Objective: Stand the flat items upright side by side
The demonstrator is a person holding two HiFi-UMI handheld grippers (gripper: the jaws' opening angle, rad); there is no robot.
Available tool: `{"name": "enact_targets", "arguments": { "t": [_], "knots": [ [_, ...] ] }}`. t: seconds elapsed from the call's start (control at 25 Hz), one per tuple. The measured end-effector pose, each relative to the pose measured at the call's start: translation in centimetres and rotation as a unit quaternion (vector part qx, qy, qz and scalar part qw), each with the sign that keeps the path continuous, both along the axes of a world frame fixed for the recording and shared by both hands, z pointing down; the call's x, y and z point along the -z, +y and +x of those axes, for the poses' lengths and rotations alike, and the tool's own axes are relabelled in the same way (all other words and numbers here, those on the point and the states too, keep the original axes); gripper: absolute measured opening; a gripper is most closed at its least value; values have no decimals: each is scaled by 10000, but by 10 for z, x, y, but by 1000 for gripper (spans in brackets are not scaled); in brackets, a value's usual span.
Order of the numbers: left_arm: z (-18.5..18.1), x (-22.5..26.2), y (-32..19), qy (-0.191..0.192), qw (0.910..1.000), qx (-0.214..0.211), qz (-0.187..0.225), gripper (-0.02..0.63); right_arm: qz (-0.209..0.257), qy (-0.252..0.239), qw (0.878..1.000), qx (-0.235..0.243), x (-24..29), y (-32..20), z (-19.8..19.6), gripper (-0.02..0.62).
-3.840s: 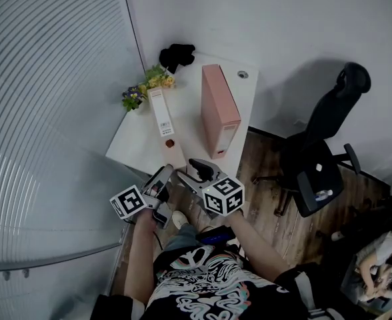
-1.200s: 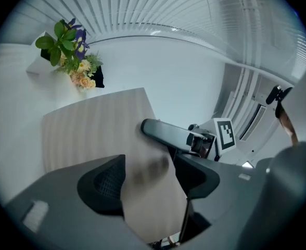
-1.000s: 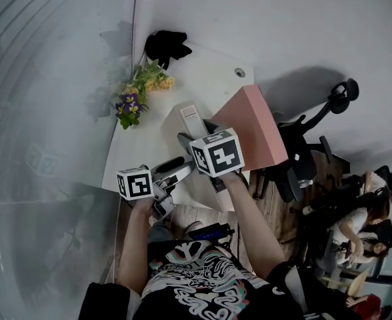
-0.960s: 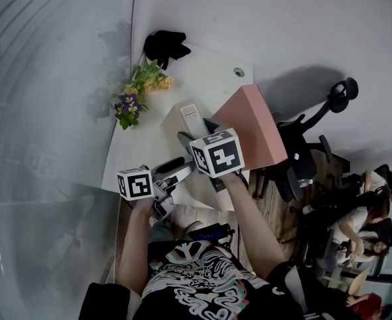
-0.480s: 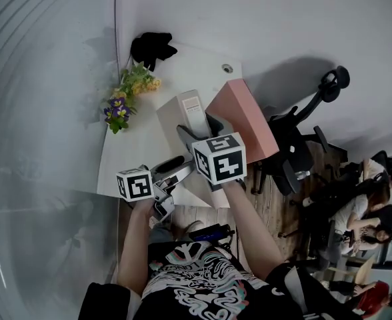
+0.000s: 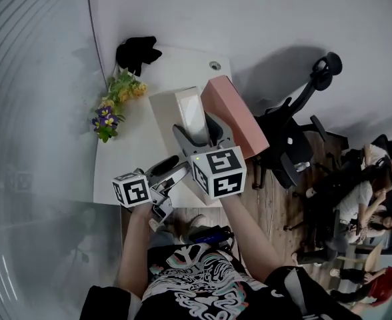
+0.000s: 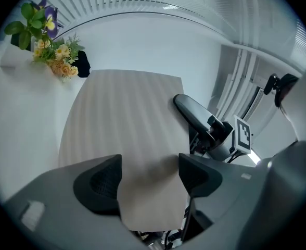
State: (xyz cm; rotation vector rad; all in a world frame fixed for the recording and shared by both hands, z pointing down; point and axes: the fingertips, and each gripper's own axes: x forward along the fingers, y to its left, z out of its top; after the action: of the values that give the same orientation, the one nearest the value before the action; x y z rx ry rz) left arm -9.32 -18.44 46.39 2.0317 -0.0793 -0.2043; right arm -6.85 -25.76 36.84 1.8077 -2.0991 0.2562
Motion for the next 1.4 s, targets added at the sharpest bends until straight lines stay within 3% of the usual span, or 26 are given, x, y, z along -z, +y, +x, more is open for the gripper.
{"name": "enact_targets", "arguments": {
  "t": [0.52,0.72,1.04,1.16,1.4],
  "knots": [
    [17,-12,2,-139,9998,8,-161,333,1434,-44,9896,-101,17,28,20,311],
    [21,-19,6,-197,9992,48,-351,333,1739,-28,9846,-194,17,40,26,313],
    [24,-35,5,-483,9977,163,-445,328,1736,-131,9843,-303,5,50,33,308],
    [23,-36,2,-471,9972,261,-510,296,1473,-163,9883,-354,-10,58,35,305],
    [26,-44,2,-579,9966,193,-553,296,1062,-417,9928,-372,-43,77,38,302]
  ]
}}
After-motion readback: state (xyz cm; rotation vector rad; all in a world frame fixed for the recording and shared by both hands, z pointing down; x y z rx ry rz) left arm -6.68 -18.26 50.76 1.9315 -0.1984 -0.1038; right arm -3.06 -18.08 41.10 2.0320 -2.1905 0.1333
